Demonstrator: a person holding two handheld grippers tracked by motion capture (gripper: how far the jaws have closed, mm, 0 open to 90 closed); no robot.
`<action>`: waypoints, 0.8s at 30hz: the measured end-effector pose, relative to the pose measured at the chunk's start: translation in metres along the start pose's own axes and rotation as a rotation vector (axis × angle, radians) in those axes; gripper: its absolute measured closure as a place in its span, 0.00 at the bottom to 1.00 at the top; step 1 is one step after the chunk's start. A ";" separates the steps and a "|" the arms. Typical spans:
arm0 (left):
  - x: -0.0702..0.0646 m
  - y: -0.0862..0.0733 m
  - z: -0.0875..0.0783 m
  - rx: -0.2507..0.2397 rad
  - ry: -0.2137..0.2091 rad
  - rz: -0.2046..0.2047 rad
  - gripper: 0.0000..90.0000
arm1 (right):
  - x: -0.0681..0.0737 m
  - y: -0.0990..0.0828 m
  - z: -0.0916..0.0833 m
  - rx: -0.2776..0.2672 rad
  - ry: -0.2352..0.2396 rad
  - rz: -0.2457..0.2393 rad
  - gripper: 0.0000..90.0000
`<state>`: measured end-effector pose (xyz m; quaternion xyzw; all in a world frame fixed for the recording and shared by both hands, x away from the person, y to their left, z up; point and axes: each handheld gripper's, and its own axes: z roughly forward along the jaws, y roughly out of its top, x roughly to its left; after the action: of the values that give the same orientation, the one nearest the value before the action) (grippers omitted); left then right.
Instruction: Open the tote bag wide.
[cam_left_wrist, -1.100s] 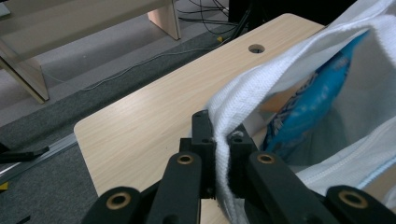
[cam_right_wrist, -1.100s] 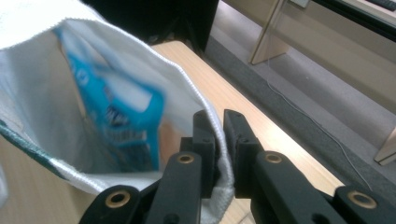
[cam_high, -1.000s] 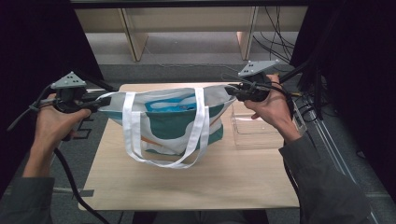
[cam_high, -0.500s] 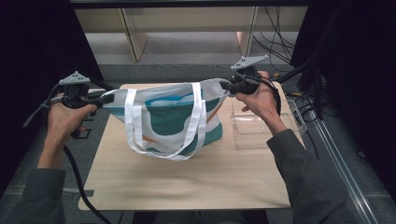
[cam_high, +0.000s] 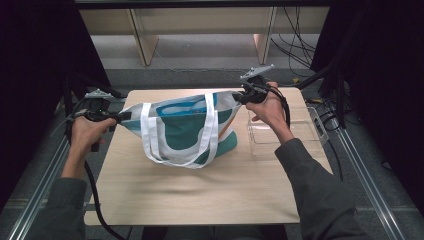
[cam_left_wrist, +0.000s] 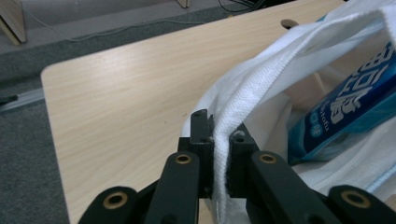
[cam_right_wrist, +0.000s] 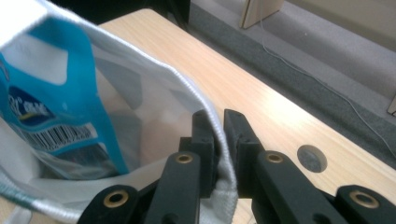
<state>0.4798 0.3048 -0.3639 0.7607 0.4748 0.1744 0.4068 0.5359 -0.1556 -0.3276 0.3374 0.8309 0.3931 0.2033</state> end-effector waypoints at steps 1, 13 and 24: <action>0.001 -0.003 0.003 0.000 -0.004 -0.007 0.93 | 0.000 -0.001 0.001 -0.001 0.004 0.007 0.92; 0.000 -0.025 0.023 0.011 -0.044 -0.040 0.92 | 0.008 -0.017 0.011 0.048 0.008 -0.016 0.91; 0.001 -0.046 0.052 0.042 -0.074 -0.053 0.92 | 0.014 -0.036 0.028 0.070 0.008 -0.012 0.91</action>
<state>0.4873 0.2918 -0.4321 0.7622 0.4830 0.1254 0.4123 0.5283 -0.1480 -0.3739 0.3378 0.8468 0.3640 0.1905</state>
